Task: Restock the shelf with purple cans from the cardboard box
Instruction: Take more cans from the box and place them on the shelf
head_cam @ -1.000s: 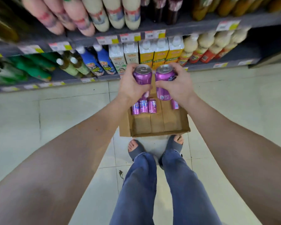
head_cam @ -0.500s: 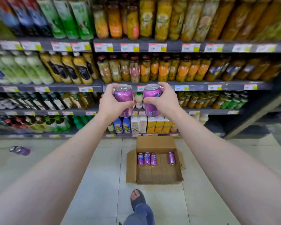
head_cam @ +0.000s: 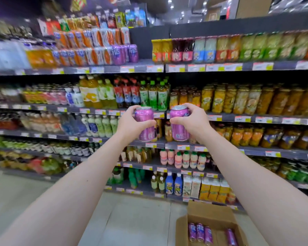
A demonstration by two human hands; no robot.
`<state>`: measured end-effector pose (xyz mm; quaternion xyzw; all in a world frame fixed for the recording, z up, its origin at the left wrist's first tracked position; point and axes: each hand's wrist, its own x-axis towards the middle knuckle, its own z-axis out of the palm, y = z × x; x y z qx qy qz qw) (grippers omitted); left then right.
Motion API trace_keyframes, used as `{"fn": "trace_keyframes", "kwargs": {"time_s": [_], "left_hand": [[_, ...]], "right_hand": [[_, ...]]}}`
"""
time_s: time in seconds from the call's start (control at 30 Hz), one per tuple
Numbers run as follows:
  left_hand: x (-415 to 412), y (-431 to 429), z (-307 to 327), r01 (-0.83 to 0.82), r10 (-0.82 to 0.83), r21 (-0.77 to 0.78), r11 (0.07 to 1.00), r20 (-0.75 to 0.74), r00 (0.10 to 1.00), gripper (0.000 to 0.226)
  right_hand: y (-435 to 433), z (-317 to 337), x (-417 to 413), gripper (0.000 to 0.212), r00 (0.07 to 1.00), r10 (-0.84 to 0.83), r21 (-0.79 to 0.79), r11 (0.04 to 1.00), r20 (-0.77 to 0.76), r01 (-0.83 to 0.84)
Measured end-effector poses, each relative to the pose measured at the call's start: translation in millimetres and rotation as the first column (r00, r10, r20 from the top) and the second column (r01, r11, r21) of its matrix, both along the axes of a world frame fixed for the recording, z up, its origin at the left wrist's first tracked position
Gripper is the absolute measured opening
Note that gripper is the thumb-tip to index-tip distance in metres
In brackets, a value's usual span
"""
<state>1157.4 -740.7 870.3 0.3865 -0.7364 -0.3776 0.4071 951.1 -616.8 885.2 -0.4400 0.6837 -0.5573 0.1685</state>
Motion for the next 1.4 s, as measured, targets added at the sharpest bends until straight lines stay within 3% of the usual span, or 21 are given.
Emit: {"fn": "trace_keyframes", "kwargs": {"time_s": [0.17, 0.37, 0.5, 0.57, 0.67, 0.97, 1.1, 1.4], "left_hand": [[68, -52, 46, 0.02, -0.021, -0.065, 0.998, -0.016, 1.0, 0.089], [142, -138, 89, 0.033, -0.033, -0.155, 0.987, 0.001, 0.999, 0.101], [179, -185, 107, 0.029, -0.029, -0.179, 0.983, 0.004, 1.0, 0.117], [193, -204, 112, 0.029, -0.028, -0.172, 0.985, 0.006, 1.0, 0.128], [207, -227, 115, 0.033, -0.035, -0.17, 0.985, -0.005, 0.999, 0.123], [198, -277, 124, 0.078, -0.084, -0.189, 0.979, -0.023, 0.996, 0.113], [170, -304, 132, 0.114, -0.124, -0.177, 0.978, -0.049, 0.991, 0.093], [88, -402, 172, 0.154, -0.177, -0.223, 0.962, -0.083, 0.981, 0.083]], "right_hand": [[-57, 48, 69, 0.085, 0.999, 0.03, -0.047, 0.998, -0.034, -0.032], [-147, 92, 148, 0.047, 0.999, 0.035, -0.105, 0.994, -0.031, -0.038], [-196, 111, 187, 0.087, 1.0, -0.001, -0.113, 0.994, -0.024, -0.002], [-213, 118, 200, 0.091, 0.999, -0.001, -0.113, 0.994, -0.048, -0.004], [-233, 127, 211, 0.089, 0.999, 0.01, -0.1, 0.995, -0.044, -0.015], [-279, 149, 194, 0.082, 1.0, 0.007, -0.115, 0.993, 0.003, -0.007], [-312, 153, 168, 0.077, 1.0, -0.021, -0.14, 0.99, 0.02, 0.024], [-420, 170, 83, 0.069, 0.999, -0.02, -0.199, 0.98, 0.028, 0.025]]}}
